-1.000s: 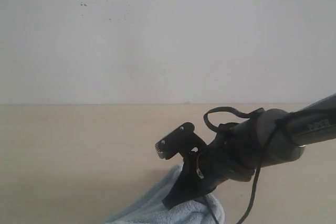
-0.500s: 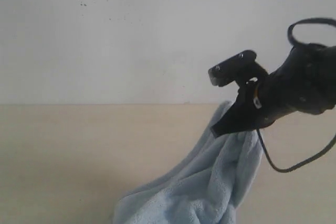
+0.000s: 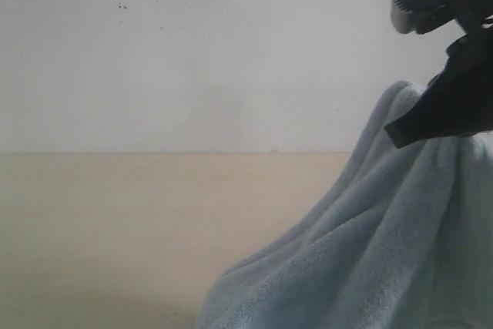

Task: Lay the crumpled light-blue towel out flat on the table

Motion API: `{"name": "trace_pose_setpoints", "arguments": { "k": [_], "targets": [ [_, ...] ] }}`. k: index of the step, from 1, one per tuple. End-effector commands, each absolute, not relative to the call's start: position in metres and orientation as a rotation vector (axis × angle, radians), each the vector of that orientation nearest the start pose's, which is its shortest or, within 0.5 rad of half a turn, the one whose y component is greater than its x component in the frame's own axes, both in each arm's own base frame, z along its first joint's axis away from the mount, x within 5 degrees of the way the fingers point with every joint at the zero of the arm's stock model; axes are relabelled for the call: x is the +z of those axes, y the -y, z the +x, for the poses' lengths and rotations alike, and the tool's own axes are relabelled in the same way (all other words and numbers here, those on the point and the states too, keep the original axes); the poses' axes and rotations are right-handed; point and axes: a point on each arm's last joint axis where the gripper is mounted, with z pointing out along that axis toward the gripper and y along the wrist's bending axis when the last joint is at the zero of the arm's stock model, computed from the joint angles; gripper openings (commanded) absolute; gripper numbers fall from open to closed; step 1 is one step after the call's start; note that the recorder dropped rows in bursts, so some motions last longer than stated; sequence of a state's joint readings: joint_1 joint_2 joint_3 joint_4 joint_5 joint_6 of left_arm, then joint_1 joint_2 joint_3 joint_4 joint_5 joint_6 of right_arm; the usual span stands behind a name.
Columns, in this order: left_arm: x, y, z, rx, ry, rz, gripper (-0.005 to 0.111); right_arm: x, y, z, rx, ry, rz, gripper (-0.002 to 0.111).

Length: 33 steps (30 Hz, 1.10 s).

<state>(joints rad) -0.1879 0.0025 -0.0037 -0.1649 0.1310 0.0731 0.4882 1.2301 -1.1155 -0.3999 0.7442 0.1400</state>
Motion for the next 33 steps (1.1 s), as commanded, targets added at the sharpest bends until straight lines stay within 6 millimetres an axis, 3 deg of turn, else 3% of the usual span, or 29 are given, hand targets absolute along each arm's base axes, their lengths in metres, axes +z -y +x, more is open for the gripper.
{"name": "trace_pose_setpoints", "arguments": {
  "k": [1, 13, 22, 26, 28, 33],
  "targets": [
    [0.202, 0.013, 0.055, -0.233, -1.608, 0.107, 0.004, 0.376, -0.084, 0.213, -0.164, -2.205, -0.604, 0.000],
    [0.202, 0.013, 0.055, -0.233, -1.608, 0.107, 0.004, 0.400, -0.058, 0.169, -0.195, -2.175, -0.584, 0.000],
    [0.202, 0.013, 0.055, -0.233, -1.608, 0.107, 0.004, 0.396, -0.052, 0.156, -0.212, -2.240, -0.641, 0.000],
    [0.202, 0.013, 0.055, -0.233, -1.608, 0.107, 0.004, 0.381, -0.052, 0.156, -0.233, -2.282, -0.678, 0.000],
    [0.204, 0.013, 0.055, -0.246, -1.589, 0.090, 0.004, 0.360, -0.052, 0.156, -0.265, -2.340, -0.717, 0.000],
    [0.206, 0.014, 0.055, -0.650, -1.569, -0.291, 0.004, 0.310, -0.046, 0.156, -0.380, -2.417, -0.791, 0.000]
  ]
}}
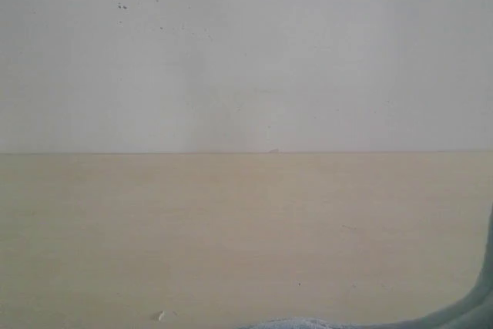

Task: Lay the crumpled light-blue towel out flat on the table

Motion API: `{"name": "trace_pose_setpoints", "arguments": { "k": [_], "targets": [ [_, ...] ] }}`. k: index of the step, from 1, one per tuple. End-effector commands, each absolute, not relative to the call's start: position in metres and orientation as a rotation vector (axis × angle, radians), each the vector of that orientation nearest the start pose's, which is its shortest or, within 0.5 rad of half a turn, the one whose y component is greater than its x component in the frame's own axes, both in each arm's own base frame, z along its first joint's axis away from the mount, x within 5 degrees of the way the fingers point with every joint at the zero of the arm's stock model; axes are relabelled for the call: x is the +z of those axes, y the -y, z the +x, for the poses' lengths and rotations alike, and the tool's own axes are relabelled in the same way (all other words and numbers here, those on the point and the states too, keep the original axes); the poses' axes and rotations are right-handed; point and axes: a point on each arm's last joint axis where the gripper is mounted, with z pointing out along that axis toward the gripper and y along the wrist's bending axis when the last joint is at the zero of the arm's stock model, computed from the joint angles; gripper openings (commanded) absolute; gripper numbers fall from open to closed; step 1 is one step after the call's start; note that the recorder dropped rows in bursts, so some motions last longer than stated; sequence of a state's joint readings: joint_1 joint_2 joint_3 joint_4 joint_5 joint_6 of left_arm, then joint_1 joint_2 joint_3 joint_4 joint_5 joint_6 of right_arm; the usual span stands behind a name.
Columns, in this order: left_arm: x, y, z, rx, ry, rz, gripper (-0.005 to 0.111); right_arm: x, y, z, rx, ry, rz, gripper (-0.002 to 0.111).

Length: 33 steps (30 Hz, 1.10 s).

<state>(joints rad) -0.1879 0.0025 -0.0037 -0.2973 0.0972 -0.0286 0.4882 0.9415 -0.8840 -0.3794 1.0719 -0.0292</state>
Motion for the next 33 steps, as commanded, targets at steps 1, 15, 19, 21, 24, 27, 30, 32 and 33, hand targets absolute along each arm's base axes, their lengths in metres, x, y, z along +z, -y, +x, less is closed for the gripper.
{"name": "trace_pose_setpoints", "arguments": {
  "k": [1, 15, 19, 21, 24, 27, 30, 32, 33],
  "targets": [
    [0.204, 0.016, 0.054, -0.755, -1.589, -0.377, 0.004, 0.301, -0.045, 0.156, -0.394, -2.418, -0.785, 0.000],
    [0.221, 0.042, 0.041, -1.089, -1.554, -0.176, 0.004, 0.298, -0.049, 0.160, -0.348, -2.375, -0.741, 0.000],
    [0.228, 0.046, 0.037, -1.006, -1.470, 0.034, 0.004, 0.299, -0.050, 0.160, -0.332, -2.369, -0.720, 0.000],
    [0.228, 0.048, 0.038, -1.023, -1.494, 0.043, 0.004, 0.299, -0.050, 0.160, -0.330, -2.367, -0.720, 0.000],
    [0.230, 0.053, 0.043, -1.062, -1.554, 0.069, 0.004, 0.299, -0.050, 0.160, -0.330, -2.367, -0.720, 0.000],
    [0.241, 0.060, 0.048, -1.091, -1.595, 0.132, 0.004, 0.299, -0.050, 0.160, -0.330, -2.367, -0.720, 0.000],
    [0.259, 0.064, 0.061, -1.060, -1.622, 0.186, 0.004, 0.299, -0.050, 0.160, -0.329, -2.368, -0.716, 0.000],
    [0.270, 0.065, 0.076, -0.986, -1.644, 0.211, 0.004, 0.299, -0.050, 0.161, -0.326, -2.363, -0.716, 0.000],
    [0.273, 0.065, 0.085, -0.946, -1.665, 0.215, 0.004, 0.299, -0.050, 0.161, -0.326, -2.363, -0.716, 0.000]
  ]
}}
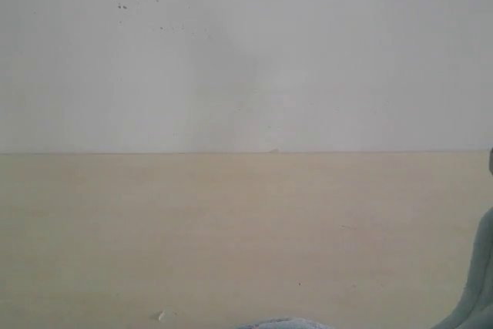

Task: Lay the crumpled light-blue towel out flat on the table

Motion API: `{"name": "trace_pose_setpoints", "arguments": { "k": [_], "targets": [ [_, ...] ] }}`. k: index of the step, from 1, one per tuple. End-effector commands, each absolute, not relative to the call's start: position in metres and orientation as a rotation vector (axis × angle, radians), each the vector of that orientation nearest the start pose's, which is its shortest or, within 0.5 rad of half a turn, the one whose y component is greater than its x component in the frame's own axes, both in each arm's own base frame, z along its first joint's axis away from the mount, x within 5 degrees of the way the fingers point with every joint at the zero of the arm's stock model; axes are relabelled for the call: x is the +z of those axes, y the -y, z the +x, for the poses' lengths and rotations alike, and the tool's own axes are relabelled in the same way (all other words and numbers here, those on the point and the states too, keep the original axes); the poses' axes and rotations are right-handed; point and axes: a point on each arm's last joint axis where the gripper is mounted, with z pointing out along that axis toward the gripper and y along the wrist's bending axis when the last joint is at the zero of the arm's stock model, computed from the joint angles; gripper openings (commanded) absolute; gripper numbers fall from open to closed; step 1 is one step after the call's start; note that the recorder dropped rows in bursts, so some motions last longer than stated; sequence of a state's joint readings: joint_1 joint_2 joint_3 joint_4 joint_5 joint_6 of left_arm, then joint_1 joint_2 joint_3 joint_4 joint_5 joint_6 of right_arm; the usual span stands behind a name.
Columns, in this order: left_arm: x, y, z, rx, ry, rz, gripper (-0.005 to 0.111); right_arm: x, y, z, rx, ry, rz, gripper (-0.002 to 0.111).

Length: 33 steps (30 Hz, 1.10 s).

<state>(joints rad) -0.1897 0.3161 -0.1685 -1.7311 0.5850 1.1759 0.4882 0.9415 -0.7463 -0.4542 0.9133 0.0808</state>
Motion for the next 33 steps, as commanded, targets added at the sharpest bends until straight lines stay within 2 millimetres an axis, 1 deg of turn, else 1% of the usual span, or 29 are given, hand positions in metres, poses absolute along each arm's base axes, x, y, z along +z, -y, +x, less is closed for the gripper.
{"name": "trace_pose_setpoints", "arguments": {
  "k": [1, 3, 4, 5, 9, 10, 12, 13, 17, 20, 22, 24, 28, 30, 33],
  "targets": [
    [0.276, 0.065, 0.093, -0.916, -1.686, 0.200, 0.004, 0.299, -0.050, 0.161, -0.325, -2.360, -0.716, 0.000],
    [0.277, 0.066, 0.111, -0.876, -1.747, 0.183, 0.004, 0.299, -0.050, 0.161, -0.324, -2.359, -0.716, 0.000],
    [0.276, 0.068, 0.123, -0.856, -1.782, 0.199, 0.004, 0.299, -0.050, 0.161, -0.324, -2.359, -0.716, 0.000],
    [0.276, 0.071, 0.130, -0.851, -1.804, 0.216, 0.004, 0.299, -0.050, 0.161, -0.324, -2.359, -0.716, 0.000],
    [0.263, 0.083, 0.163, -0.872, -1.919, 0.306, 0.004, 0.300, -0.051, 0.162, -0.314, -2.352, -0.710, 0.000],
    [0.255, 0.086, 0.173, -0.883, -1.961, 0.326, 0.004, 0.300, -0.051, 0.162, -0.309, -2.349, -0.704, 0.000],
    [0.242, 0.090, 0.183, -0.895, -2.016, 0.355, 0.004, 0.300, -0.052, 0.162, -0.301, -2.347, -0.700, 0.000],
    [0.232, 0.092, 0.191, -0.892, -2.059, 0.375, 0.004, 0.300, -0.052, 0.162, -0.300, -2.345, -0.700, 0.000],
    [0.200, 0.101, 0.209, -0.883, -2.179, 0.447, 0.004, 0.300, -0.052, 0.162, -0.296, -2.343, -0.699, 0.000],
    [0.179, 0.114, 0.220, -0.942, -2.228, 0.543, 0.004, 0.300, -0.053, 0.162, -0.289, -2.341, -0.698, 0.000],
    [0.169, 0.124, 0.227, -1.036, -2.233, 0.595, 0.010, 0.300, -0.053, 0.162, -0.286, -2.341, -0.697, 0.000],
    [0.160, 0.132, 0.234, -1.099, -2.244, 0.612, 0.021, 0.300, -0.053, 0.162, -0.283, -2.341, -0.696, 0.000],
    [0.141, 0.140, 0.253, -1.125, -2.295, 0.606, 0.042, 0.300, -0.054, 0.162, -0.271, -2.346, -0.692, 0.000],
    [0.130, 0.142, 0.258, -1.131, -2.324, 0.597, 0.047, 0.300, -0.053, 0.162, -0.272, -2.348, -0.692, 0.000],
    [0.118, 0.143, 0.264, -1.139, -2.358, 0.586, 0.048, 0.300, -0.053, 0.162, -0.270, -2.349, -0.691, 0.000]
  ]
}}
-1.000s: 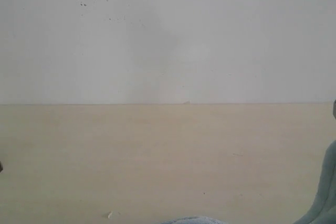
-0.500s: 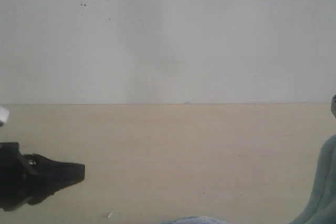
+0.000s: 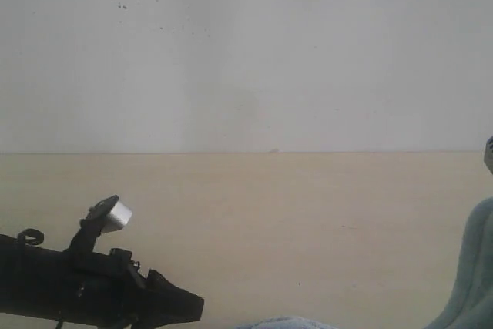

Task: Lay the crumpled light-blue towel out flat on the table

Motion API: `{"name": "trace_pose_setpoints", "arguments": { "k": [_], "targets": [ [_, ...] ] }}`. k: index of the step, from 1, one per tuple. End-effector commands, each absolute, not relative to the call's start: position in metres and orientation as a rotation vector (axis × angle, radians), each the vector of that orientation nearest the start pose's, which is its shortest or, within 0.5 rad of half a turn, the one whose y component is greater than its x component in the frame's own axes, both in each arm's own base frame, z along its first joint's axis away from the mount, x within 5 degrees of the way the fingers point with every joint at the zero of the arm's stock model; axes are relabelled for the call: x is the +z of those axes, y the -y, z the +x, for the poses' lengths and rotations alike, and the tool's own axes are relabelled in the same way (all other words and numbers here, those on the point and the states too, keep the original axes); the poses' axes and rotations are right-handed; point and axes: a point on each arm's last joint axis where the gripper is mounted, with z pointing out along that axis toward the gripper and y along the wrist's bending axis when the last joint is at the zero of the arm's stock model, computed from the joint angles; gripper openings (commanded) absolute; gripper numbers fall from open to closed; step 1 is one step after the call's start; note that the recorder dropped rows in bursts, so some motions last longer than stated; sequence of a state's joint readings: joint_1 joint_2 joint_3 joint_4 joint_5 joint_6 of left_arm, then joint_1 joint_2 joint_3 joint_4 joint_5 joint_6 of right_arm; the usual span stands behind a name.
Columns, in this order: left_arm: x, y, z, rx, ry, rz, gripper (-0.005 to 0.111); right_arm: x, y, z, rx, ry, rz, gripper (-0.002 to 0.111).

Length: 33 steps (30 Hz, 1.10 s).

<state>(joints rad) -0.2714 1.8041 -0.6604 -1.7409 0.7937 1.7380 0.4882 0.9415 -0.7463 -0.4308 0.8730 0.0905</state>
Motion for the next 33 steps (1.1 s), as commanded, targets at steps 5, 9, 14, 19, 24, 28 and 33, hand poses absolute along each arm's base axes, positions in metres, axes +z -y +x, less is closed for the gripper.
{"name": "trace_pose_setpoints", "arguments": {
  "k": [5, 9, 14, 19, 24, 28, 33],
  "targets": [
    [0.104, 0.148, 0.262, -1.206, -2.386, 0.586, 0.048, 0.300, -0.054, 0.162, -0.260, -2.343, -0.689, 0.000],
    [0.097, 0.172, 0.246, -1.245, -2.404, 0.707, 0.048, 0.300, -0.054, 0.162, -0.257, -2.340, -0.687, 0.000],
    [0.088, 0.187, 0.237, -1.079, -2.482, 0.792, 0.030, 0.300, -0.054, 0.162, -0.257, -2.340, -0.687, 0.000],
    [0.092, 0.188, 0.237, -1.101, -2.481, 0.770, 0.004, 0.300, -0.054, 0.162, -0.257, -2.340, -0.687, 0.000],
    [0.133, 0.185, 0.237, -1.034, -2.366, 0.824, 0.004, 0.300, -0.054, 0.163, -0.269, -2.335, -0.691, 0.000],
    [0.180, 0.171, 0.235, -0.813, -2.278, 0.843, 0.004, 0.311, -0.048, 0.153, -0.268, -2.273, -0.660, 0.000],
    [0.230, 0.155, 0.215, -0.703, -2.187, 0.873, 0.004, 0.325, -0.037, 0.136, -0.254, -2.201, -0.615, 0.000]
  ]
}}
